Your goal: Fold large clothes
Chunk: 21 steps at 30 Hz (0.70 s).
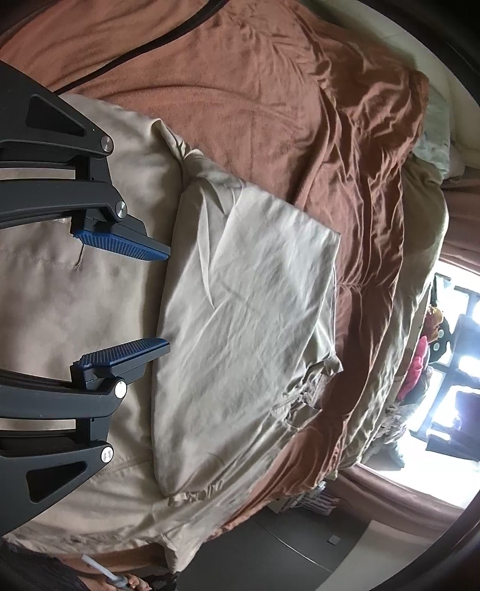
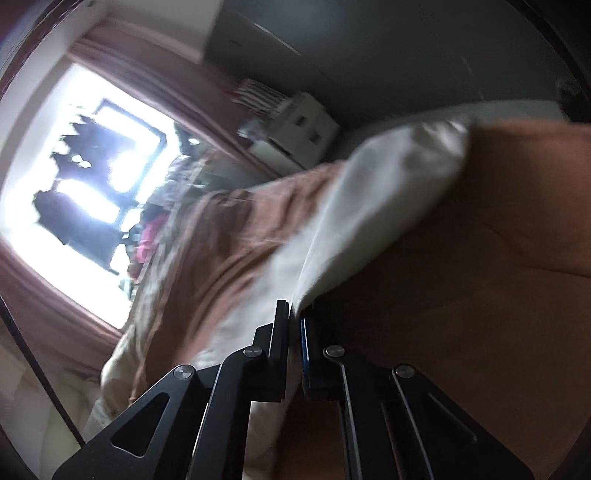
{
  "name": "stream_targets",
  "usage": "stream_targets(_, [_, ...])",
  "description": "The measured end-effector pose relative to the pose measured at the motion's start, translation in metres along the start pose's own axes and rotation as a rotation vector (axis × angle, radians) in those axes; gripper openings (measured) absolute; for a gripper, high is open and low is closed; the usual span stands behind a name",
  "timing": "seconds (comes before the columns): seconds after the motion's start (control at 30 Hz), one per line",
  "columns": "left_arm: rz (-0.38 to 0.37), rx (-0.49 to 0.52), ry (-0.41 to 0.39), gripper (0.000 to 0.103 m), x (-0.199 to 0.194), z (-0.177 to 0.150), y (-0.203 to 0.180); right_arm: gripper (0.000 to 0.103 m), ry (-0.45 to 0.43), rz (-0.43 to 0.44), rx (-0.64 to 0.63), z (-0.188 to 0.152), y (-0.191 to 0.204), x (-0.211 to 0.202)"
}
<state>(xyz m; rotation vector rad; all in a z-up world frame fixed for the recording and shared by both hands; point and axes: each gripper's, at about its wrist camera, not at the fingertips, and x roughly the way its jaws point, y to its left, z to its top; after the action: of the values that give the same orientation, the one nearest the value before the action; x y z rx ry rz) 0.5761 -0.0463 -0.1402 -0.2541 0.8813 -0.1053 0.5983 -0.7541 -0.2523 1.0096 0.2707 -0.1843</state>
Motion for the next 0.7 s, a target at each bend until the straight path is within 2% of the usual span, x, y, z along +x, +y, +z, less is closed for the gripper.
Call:
stream_targets(0.3, [-0.077, -0.026, -0.029, 0.046, -0.023, 0.012, -0.008, 0.002, 0.013, 0.198, -0.126, -0.042, 0.089, -0.042])
stream_targets(0.47, [-0.099, -0.037, -0.035, 0.046, -0.027, 0.014, -0.009, 0.002, 0.083, 0.291, -0.177, -0.080, 0.130, -0.047])
stream_targets(0.7, [-0.132, -0.095, -0.022, 0.046, -0.026, 0.016, 0.000, 0.002, 0.210, 0.356, -0.245, -0.118, 0.156, -0.041])
